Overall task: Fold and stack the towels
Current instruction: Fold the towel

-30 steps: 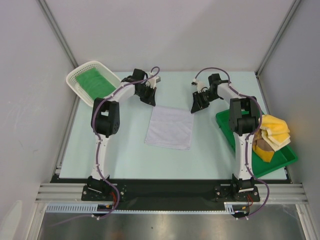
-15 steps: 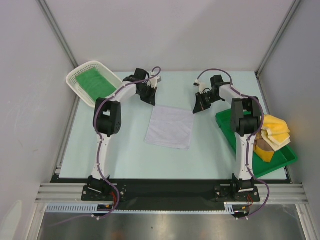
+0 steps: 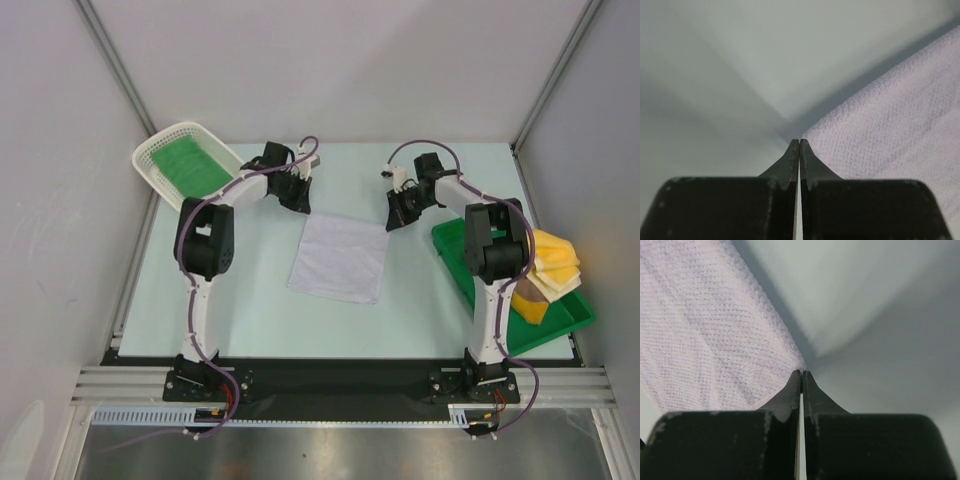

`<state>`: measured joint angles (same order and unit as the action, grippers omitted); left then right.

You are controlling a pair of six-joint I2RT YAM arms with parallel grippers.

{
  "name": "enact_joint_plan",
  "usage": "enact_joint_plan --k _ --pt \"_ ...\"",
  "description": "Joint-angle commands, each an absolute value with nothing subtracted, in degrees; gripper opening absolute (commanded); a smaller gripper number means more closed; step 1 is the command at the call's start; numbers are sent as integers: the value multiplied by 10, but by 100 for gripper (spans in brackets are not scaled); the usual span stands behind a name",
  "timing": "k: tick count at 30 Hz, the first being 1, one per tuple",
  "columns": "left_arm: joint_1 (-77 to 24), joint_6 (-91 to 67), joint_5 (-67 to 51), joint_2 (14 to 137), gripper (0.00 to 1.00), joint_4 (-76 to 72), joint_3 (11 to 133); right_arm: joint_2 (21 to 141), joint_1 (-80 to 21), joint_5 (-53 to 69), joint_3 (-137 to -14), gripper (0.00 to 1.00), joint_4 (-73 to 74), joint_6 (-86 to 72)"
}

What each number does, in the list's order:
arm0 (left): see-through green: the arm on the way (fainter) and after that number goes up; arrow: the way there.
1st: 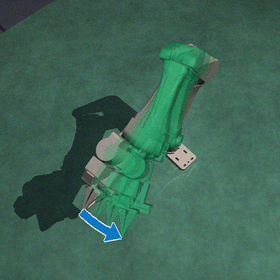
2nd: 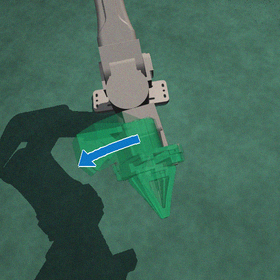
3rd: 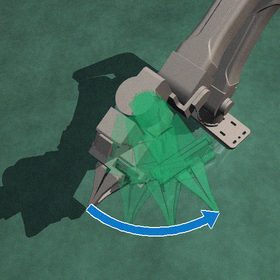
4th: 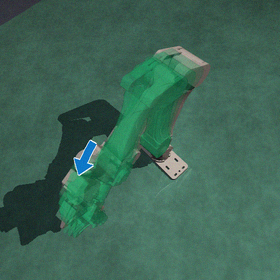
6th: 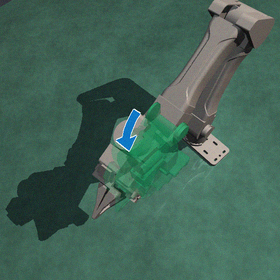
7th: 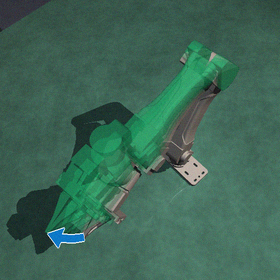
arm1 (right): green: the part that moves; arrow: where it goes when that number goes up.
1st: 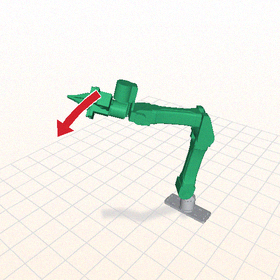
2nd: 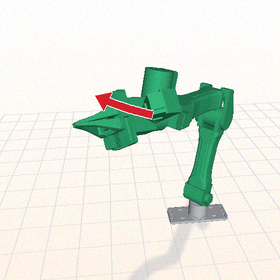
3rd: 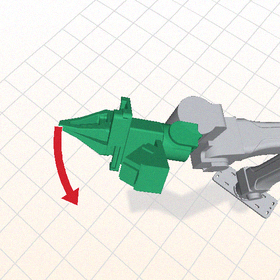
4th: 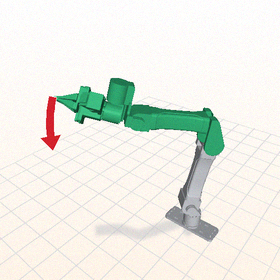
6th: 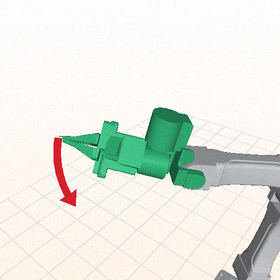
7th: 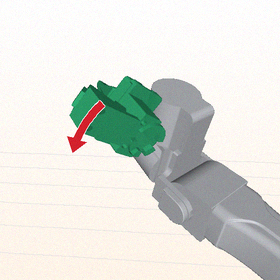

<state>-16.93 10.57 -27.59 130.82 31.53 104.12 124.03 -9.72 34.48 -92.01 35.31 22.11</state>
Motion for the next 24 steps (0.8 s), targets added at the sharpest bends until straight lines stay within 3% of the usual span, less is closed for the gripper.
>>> enact_joint_plan --k 1,24 --pt "-170 112 -292 1215 0 249 1001 1173 -113 284 -905 0 337 222" --pt "-180 85 -263 966 3 129 684 940 -268 101 -699 0 333 106"
